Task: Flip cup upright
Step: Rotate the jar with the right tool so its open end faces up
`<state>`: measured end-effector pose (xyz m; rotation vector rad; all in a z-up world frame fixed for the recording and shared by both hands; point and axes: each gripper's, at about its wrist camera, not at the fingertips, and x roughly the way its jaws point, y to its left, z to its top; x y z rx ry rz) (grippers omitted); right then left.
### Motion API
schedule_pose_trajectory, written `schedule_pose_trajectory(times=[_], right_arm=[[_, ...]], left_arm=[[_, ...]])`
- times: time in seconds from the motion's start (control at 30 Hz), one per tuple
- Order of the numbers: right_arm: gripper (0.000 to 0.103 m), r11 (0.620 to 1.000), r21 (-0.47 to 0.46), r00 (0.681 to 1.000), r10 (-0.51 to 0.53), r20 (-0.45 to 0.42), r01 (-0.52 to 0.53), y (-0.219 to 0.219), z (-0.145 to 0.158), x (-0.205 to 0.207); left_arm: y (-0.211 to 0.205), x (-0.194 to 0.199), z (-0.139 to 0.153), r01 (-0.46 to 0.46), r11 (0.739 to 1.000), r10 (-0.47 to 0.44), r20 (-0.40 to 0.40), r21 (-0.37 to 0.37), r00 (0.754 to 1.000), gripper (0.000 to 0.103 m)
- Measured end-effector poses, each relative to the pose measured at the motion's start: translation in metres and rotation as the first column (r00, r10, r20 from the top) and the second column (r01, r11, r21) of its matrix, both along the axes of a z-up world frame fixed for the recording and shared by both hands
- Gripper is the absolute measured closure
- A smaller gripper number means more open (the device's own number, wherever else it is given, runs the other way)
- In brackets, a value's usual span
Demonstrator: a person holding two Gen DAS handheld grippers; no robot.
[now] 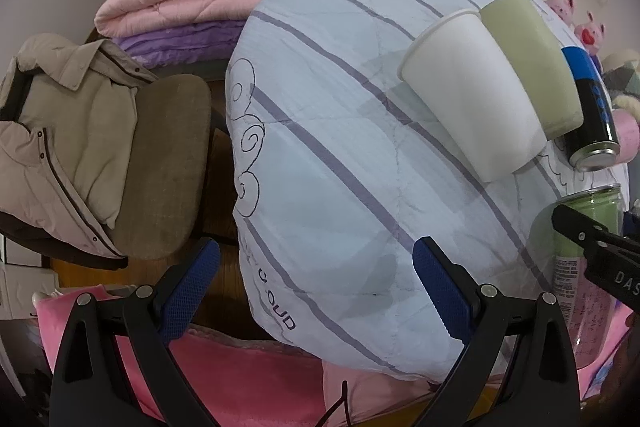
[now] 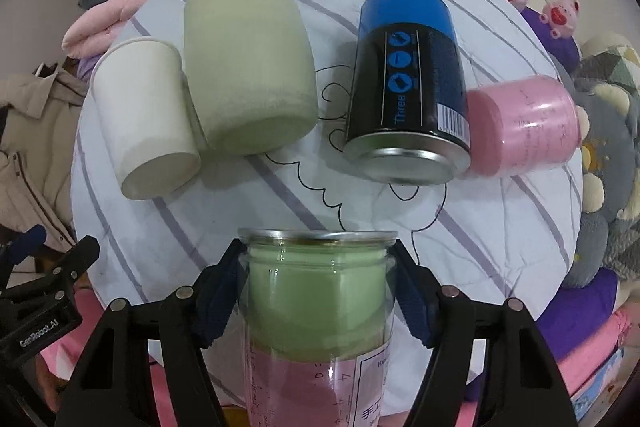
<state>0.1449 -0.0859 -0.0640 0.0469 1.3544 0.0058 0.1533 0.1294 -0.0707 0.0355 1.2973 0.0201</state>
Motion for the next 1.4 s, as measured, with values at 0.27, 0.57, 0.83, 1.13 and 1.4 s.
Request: schedule_pose_trajectory(times=[0.27,0.57,0.83,1.13,1.4], right_arm=[[0.032,1.000,0.023,1.000,0.012,0.009,-0.012,-0.005,0.004,0.004],[0.032,1.000,0.021,0.996,-0.002,0.095,0.000,-0.010,0.027,-0.001],[0.032,1.000,0.008,0.979,-0.009,0.204,0.007,-0.020,0.052,-0.003],[0.032,1.000,0.030,0.946,-0.006,0.323,-0.004,-0.020,0.072,-0.009],[0.032,0.999,0.004,0.945,0.032,0.326,-0.035,-0.015,0.067,-0.014]], left_arm=[[-0.001,-0.004,0.002,-0.010,1.000,0.010,0.003,0.001,1.000,0.005],[-0.011,-0.006,0.008,0.005,1.000,-0.005,0.013,-0.003,1.000,0.005],[-0.018,-0.009,0.019,0.012,1.000,-0.012,0.044,0.005,0.999,0.005],[-0.021,-0.014,0.028,0.001,1.000,-0.002,0.061,0.013,0.998,0.005],[-0.022,-0.021,0.033,-0.009,1.000,0.008,0.074,0.017,0.997,0.005]])
